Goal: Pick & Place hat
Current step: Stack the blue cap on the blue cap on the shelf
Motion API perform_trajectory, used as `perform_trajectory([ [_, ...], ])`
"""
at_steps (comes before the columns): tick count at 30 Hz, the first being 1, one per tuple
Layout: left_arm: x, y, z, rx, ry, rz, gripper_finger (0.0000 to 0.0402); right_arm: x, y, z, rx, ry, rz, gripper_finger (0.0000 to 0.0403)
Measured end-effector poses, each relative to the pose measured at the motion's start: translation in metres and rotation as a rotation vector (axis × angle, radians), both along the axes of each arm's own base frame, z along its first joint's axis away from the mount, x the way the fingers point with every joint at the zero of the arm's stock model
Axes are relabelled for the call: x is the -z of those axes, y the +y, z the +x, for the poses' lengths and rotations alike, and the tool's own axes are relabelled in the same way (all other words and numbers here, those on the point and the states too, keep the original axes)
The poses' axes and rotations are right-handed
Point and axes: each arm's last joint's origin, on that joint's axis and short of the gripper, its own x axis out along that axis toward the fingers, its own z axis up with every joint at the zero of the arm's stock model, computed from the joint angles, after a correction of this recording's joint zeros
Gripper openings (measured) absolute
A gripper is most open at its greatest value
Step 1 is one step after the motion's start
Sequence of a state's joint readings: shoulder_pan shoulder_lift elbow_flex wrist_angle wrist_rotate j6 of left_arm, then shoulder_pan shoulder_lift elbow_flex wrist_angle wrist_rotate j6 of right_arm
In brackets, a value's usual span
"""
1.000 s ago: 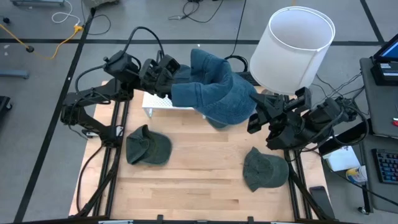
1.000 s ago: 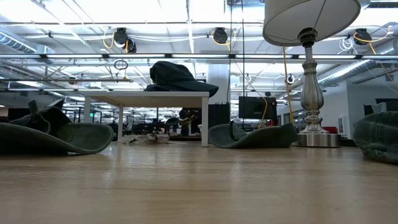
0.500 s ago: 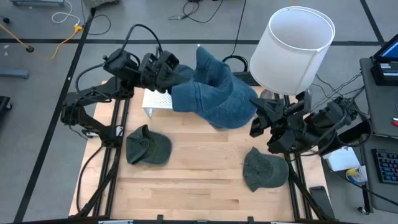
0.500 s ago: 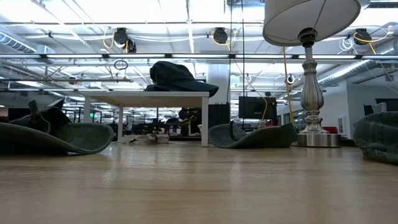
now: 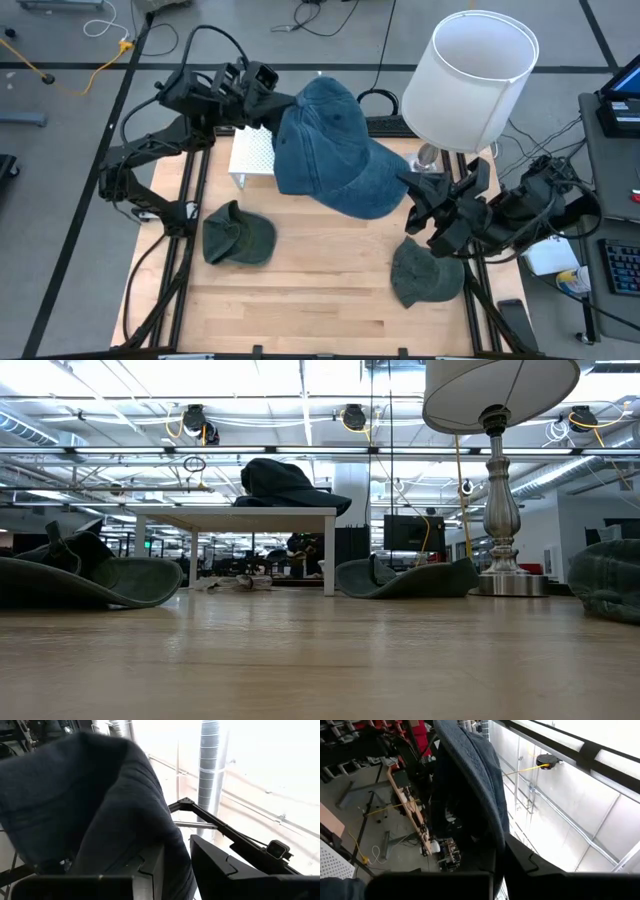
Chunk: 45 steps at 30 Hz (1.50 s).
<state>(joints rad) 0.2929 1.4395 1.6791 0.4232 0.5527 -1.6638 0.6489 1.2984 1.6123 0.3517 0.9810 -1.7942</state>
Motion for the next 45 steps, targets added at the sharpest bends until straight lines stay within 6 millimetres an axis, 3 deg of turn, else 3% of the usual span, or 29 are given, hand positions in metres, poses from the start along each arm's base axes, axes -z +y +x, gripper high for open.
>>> perform_trajectory([
  [20, 0.008, 0.002, 0.004, 0.017, 0.097, -0.007, 0.0093, 0.005, 0.003, 0.001, -0.005, 0.053, -0.036, 0.0004],
  [28, 0.011, 0.001, 0.005, 0.058, 0.124, 0.067, 0.0092, 0.004, 0.007, -0.001, -0.034, 0.047, -0.042, 0.0004],
  [31, 0.014, 0.003, 0.007, 0.036, 0.151, 0.089, 0.0074, 0.004, 0.007, -0.002, -0.037, 0.045, -0.041, 0.0004],
  [35, 0.014, 0.006, 0.006, 0.012, 0.136, 0.112, 0.0013, 0.004, 0.007, -0.002, -0.051, 0.029, 0.004, 0.001],
  [41, 0.013, 0.006, 0.004, 0.018, 0.102, 0.187, 0.0005, 0.006, 0.008, -0.001, -0.076, 0.017, 0.069, 0.003],
  [45, 0.006, 0.006, -0.001, 0.019, 0.017, 0.249, 0.0004, 0.007, 0.008, -0.001, -0.139, -0.059, 0.275, 0.0042],
])
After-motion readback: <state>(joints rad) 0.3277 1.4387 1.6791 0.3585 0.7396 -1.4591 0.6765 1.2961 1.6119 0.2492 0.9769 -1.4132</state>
